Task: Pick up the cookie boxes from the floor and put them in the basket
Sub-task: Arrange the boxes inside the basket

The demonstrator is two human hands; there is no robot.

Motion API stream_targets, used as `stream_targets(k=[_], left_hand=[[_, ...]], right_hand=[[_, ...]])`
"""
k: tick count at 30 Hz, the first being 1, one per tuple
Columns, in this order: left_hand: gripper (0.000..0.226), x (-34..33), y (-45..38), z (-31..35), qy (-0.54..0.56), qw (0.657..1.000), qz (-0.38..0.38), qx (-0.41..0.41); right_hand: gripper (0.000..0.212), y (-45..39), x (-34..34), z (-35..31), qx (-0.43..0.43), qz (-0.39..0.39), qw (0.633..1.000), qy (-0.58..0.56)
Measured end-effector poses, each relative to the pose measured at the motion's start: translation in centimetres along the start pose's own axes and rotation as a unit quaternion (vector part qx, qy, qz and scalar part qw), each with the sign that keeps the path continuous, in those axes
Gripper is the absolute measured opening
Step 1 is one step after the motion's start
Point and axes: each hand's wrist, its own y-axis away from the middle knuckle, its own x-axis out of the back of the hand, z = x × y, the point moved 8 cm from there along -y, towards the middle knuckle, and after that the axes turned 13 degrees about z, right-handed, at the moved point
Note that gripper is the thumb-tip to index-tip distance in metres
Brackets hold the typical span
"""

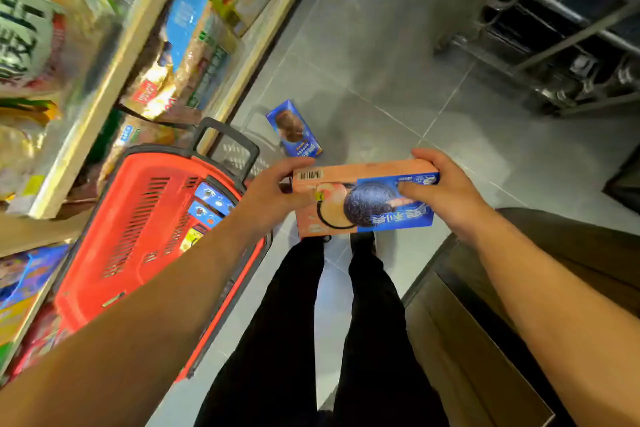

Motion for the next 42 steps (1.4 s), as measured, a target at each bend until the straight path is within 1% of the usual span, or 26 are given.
stream_targets(k=[2,5,7,9,12,14,16,18,20,22,25,26,28,31,33,35,37,40,42], left_hand=[[0.054,2.6,4.2,1.4,-0.007,0.999,0.042,-0.018],[0.052,5.3,9.0,2.5,-0.037,0.992,0.111,-0.054],[0.047,7.4,12.5,2.8,-0.078,0.981,0.162,-0.076],[0.049,9.5,15.9,2.5,-0.111,0.968,0.21,-0.082],[0.046,12.9,21.8,1.2,-0.085,0.949,0.296,-0.075],[0.039,14.4,24.9,0.1,-0.065,0.942,0.322,-0.074],[0.034,16.0,29.0,-2.3,-0.046,0.93,0.36,-0.063],[0.042,16.8,31.8,-4.7,-0.02,0.921,0.387,-0.04],[0.043,17.8,35.5,-7.6,0.019,0.9,0.435,-0.03],[0.042,18.4,38.3,-10.3,0.055,0.882,0.466,-0.026],[0.054,19.9,43.0,-15.4,0.075,0.845,0.529,-0.003],[0.057,20.4,44.3,-16.8,0.073,0.837,0.542,0.001],[0.056,21.0,46.5,-19.1,0.082,0.828,0.555,-0.008],[0.053,21.9,49.4,-23.0,0.09,0.816,0.571,-0.016],[0.054,22.6,51.0,-26.0,0.112,0.812,0.572,0.001],[0.053,23.1,51.9,-28.6,0.152,0.809,0.567,0.014],[0.055,23.7,52.3,-30.5,0.148,0.813,0.562,0.035],[0.054,25.0,52.5,-32.7,0.127,0.821,0.554,0.056],[0.054,25.9,51.7,-33.7,0.119,0.827,0.546,0.058]], right_hand=[[0.063,3.4,-0.6,-3.1,0.055,-0.03,0.996,0.07],[0.066,7.2,-1.6,-7.2,0.133,-0.047,0.98,0.144],[0.064,10.0,-2.9,-9.8,0.19,-0.07,0.962,0.185],[0.06,12.4,-4.3,-12.1,0.235,-0.094,0.945,0.206],[0.056,16.2,-7.6,-15.0,0.305,-0.162,0.909,0.235],[0.057,18.2,-9.8,-16.8,0.338,-0.189,0.887,0.253],[0.056,21.6,-13.1,-17.8,0.377,-0.241,0.854,0.266],[0.054,23.9,-15.6,-18.6,0.402,-0.267,0.832,0.275],[0.054,27.2,-18.5,-18.5,0.434,-0.297,0.798,0.294],[0.053,30.2,-21.0,-18.4,0.459,-0.316,0.771,0.309],[0.05,35.5,-24.9,-16.9,0.499,-0.349,0.726,0.32],[0.051,36.9,-26.0,-16.4,0.511,-0.35,0.717,0.32],[0.054,39.5,-27.8,-15.6,0.531,-0.342,0.703,0.327],[0.061,43.2,-30.8,-13.2,0.542,-0.351,0.686,0.335],[0.064,45.1,-33.1,-11.6,0.535,-0.36,0.68,0.348],[0.064,46.5,-35.1,-10.2,0.538,-0.365,0.667,0.363],[0.063,47.1,-36.7,-9.2,0.545,-0.365,0.656,0.373],[0.064,47.6,-38.5,-8.0,0.525,-0.363,0.671,0.377],[0.063,47.2,-39.5,-7.4,0.512,-0.374,0.674,0.381]])
